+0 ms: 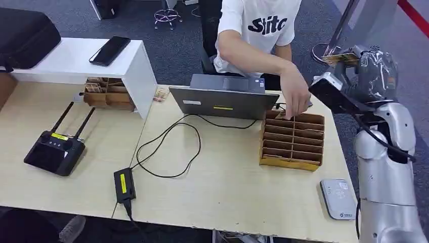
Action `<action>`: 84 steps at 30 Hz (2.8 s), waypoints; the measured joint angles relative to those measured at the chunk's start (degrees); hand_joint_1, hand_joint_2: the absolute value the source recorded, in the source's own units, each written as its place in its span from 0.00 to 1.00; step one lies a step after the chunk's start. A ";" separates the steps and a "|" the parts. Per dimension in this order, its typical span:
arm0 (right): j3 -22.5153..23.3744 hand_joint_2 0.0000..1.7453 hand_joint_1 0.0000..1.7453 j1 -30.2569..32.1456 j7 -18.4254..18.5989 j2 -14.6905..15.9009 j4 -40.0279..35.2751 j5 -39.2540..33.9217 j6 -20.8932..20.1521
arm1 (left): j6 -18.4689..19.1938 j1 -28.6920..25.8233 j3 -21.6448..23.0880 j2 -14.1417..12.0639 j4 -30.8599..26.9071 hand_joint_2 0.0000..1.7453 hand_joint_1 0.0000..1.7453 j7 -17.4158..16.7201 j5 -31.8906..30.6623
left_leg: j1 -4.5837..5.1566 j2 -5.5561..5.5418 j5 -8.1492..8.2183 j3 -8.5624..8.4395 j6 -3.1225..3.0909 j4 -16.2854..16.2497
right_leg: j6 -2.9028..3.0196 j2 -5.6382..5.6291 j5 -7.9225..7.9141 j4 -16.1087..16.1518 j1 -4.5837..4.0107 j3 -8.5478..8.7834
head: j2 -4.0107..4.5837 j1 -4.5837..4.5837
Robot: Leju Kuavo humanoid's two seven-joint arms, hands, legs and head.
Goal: Pass the card to the sensor for recognition and then transmit it.
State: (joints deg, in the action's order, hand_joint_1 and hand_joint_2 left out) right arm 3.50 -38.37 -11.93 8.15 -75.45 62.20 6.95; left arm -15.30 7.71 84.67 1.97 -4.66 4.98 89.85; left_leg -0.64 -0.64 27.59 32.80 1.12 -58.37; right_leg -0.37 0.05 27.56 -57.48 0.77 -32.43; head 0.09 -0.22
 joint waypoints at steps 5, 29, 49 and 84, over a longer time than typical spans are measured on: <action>0.98 1.00 1.00 2.99 -0.87 -0.26 -4.41 -2.34 -0.02 | -0.44 -0.01 0.00 0.02 0.00 1.00 0.00 -0.46 0.02 | 0.00 -0.03 0.01 0.01 -0.01 0.00 | 0.00 0.05 0.01 0.00 0.00 0.00 | 0.00 0.00; 28.46 1.00 1.00 25.12 -8.35 -2.65 -8.89 -12.20 2.19 | -1.60 -0.26 -2.32 0.61 0.02 1.00 0.00 -0.13 0.17 | 0.00 -0.08 0.09 0.12 -0.06 0.01 | -0.02 0.13 0.04 0.05 0.00 -0.08 | 0.00 0.00; 42.10 1.00 1.00 30.51 -11.06 -5.44 -3.36 -13.11 2.27 | -2.19 -0.26 -3.56 1.07 0.31 1.00 0.00 -0.42 0.17 | 0.02 -0.04 0.10 0.11 -0.05 0.01 | -0.03 0.07 0.05 0.05 0.02 -0.10 | 0.00 0.00; 39.06 1.00 1.00 37.05 -11.45 -14.27 -4.41 -10.95 -0.11 | -2.73 -0.27 -4.87 1.14 0.31 1.00 0.00 -0.33 0.18 | 0.00 -0.01 0.12 0.12 -0.06 0.04 | 0.02 0.04 0.09 0.04 -0.01 -0.11 | 0.00 0.00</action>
State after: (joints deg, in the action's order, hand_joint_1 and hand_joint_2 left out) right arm 42.56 -1.31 -23.39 -6.12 -79.87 51.25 6.84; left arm -18.03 7.43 79.80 3.10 -4.35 4.66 90.03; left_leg -0.65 -0.65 27.70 32.92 1.06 -58.33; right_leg -0.35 0.09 27.65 -57.43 0.76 -32.55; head 0.09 -0.22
